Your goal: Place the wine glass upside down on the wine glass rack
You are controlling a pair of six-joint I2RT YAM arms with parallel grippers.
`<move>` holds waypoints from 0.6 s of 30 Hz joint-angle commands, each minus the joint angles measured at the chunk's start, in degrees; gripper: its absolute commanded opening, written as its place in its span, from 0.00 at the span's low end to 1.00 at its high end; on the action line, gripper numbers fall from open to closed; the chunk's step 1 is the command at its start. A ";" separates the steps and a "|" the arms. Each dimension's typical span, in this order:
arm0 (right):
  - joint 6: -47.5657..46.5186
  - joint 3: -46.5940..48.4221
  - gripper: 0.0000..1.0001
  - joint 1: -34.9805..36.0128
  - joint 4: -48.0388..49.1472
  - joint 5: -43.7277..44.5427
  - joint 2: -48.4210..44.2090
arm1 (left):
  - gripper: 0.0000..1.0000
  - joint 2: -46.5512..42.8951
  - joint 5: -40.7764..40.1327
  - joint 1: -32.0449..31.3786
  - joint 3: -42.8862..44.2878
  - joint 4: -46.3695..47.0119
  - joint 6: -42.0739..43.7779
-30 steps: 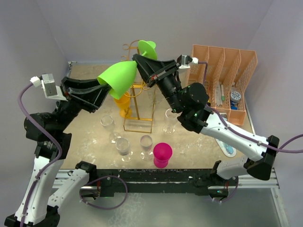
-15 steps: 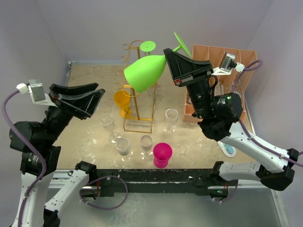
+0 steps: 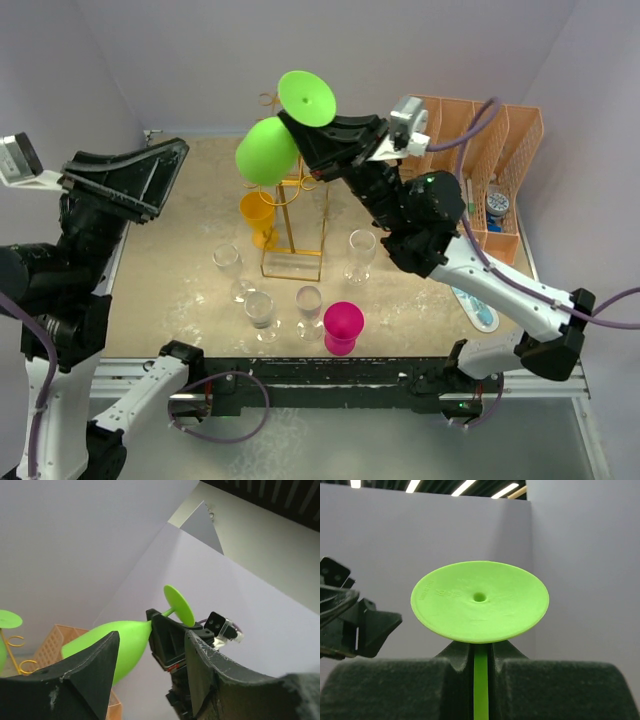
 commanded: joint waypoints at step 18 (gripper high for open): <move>-26.98 8.70 0.00 0.01 0.79 -17.20 9.72 | 0.55 7.27 3.86 -0.09 2.87 -1.11 -11.78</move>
